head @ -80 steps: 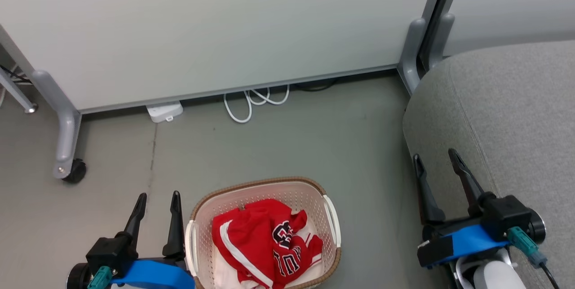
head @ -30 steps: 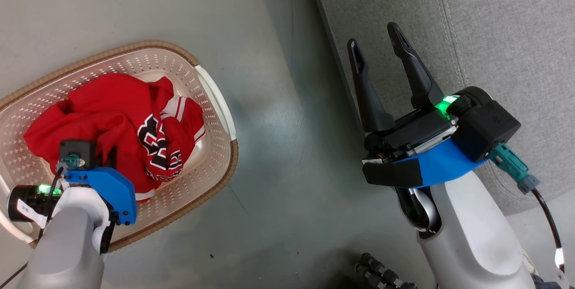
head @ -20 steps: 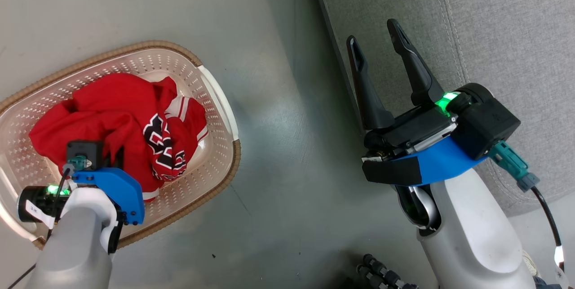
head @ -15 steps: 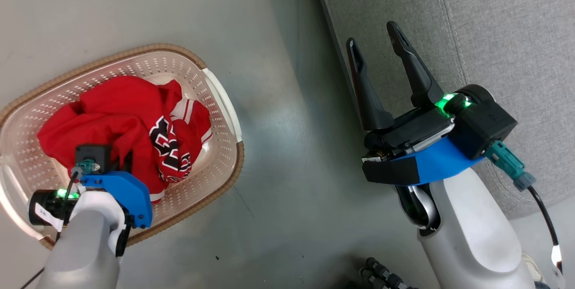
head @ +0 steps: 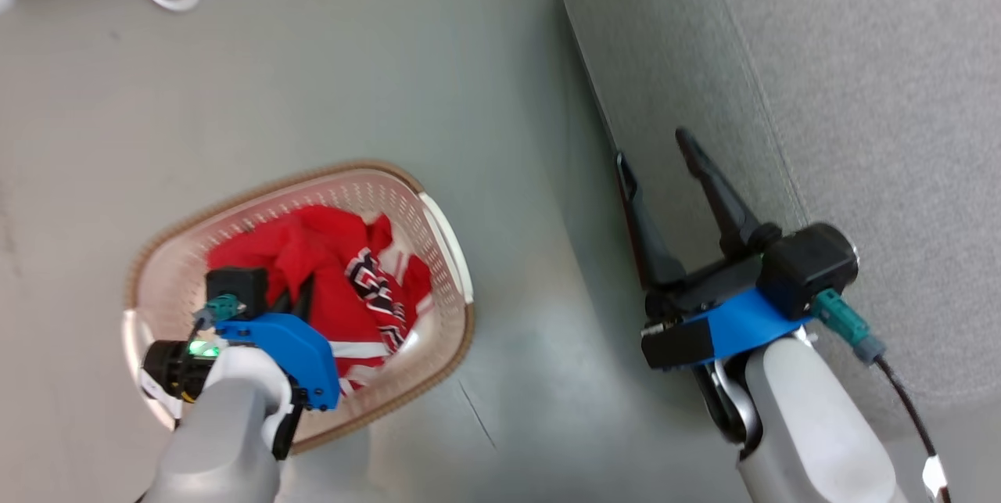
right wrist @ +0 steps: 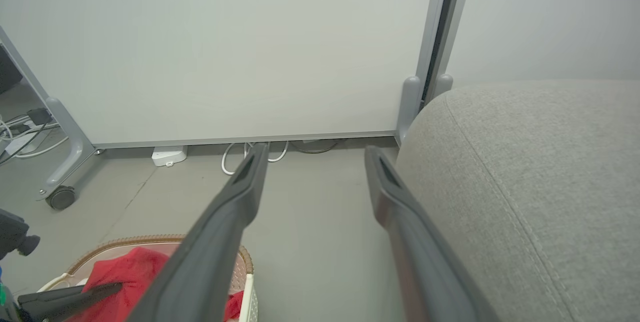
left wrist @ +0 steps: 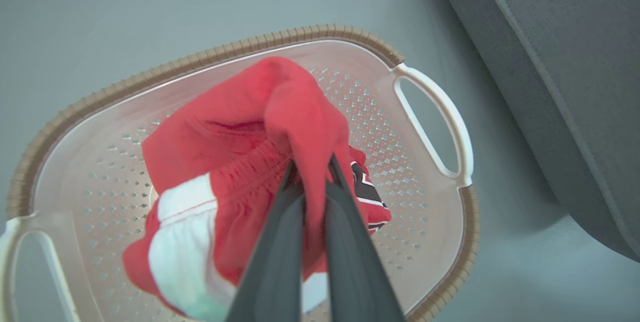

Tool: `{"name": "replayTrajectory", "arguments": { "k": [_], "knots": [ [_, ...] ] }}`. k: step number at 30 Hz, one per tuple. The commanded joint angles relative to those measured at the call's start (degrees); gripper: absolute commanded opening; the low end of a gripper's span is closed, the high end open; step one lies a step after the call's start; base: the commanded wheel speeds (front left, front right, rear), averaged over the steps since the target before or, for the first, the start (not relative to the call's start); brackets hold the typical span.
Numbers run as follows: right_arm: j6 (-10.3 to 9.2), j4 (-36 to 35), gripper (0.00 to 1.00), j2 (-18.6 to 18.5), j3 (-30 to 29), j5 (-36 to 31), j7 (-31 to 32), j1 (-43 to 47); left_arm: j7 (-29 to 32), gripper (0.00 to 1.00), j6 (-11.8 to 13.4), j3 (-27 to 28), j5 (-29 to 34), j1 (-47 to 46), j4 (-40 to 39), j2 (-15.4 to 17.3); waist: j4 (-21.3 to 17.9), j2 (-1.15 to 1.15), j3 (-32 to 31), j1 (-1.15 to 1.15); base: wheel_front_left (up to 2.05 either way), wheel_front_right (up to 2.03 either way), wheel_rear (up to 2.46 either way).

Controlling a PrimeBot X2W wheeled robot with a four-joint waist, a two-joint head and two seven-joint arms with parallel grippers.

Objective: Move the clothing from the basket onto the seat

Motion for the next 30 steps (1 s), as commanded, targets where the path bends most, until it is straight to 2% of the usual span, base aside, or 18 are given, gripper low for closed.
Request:
{"name": "replayTrajectory", "arguments": {
  "k": [1,8,14,24,30],
  "knots": [
    [-0.02,0.79,1.0,-0.16,-0.13,-0.82,-0.02,1.55,-0.64,0.0,-0.57,-0.65,-0.54,-0.02,0.17,-0.5,4.44,0.0,-7.69,0.01,0.0,0.0,0.0],
    [-0.02,3.78,1.0,-0.14,-1.39,-2.52,0.31,6.78,-2.04,0.0,-1.65,-5.52,-2.57,0.29,-1.33,-1.93,8.95,0.0,-18.45,0.01,0.0,0.0,0.0],
    [-0.02,3.7,1.0,-0.15,-1.95,-3.41,2.12,11.31,0.06,0.0,-1.78,-16.27,-12.41,1.26,-10.74,-1.93,11.99,0.0,-24.72,0.01,0.0,0.0,0.0],
    [-0.02,1.39,1.0,-0.15,-1.64,-4.02,4.72,14.95,1.73,0.0,-1.76,-27.09,-20.68,-3.41,-20.0,-1.97,13.52,0.0,-29.4,0.01,0.0,0.0,0.0],
    [-0.02,0.18,1.0,-0.15,-1.33,-4.13,5.79,15.98,2.62,0.0,-0.12,-32.08,-25.96,-7.27,-25.34,-1.98,13.91,0.0,-30.25,0.01,0.0,0.0,0.0]
  ]
}}
